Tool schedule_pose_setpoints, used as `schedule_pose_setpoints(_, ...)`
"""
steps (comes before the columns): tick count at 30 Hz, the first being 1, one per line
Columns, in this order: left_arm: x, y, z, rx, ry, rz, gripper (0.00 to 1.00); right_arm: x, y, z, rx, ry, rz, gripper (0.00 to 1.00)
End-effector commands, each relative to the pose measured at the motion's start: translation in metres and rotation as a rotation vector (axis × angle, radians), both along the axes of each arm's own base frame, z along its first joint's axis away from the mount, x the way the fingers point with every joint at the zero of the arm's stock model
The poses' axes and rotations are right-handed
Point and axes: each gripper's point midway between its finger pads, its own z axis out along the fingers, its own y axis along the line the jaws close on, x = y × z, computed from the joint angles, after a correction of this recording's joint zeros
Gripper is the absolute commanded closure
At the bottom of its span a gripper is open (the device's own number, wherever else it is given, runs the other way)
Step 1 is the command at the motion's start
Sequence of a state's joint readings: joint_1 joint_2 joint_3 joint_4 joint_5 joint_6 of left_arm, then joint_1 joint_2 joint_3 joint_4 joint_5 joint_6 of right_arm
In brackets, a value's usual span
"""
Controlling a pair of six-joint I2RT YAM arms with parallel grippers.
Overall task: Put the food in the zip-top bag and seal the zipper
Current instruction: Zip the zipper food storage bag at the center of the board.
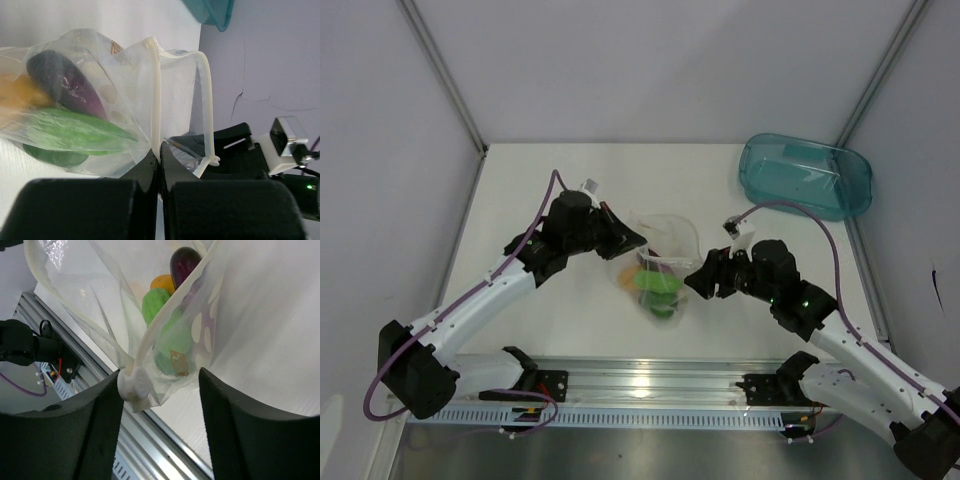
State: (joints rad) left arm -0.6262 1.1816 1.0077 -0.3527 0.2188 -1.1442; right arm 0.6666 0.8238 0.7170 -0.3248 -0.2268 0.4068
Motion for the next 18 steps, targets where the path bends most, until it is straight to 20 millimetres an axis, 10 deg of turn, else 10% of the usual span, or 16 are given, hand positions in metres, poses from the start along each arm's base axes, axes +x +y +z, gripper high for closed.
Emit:
schedule_pose_setpoints(1,-0.006,-0.003,0.008,-0.043,0.012,-0.009,0.99,0.012,0.012,0.026,0.122,-0.190,0.021,0.42)
schedule_pose_setpoints(14,-0.011,-0.001,0.004,-0.036,0.012,-0.020,0.99,0.021,0.013,0.040,0.180,-0.294,-0.003,1.00)
schedule_pose_setpoints(18,-0.009,0.000,0.005,-0.007,-0.042,-0.049,0.93,0.019,0.015,0.038,0.151,-0.288,0.029,1.00)
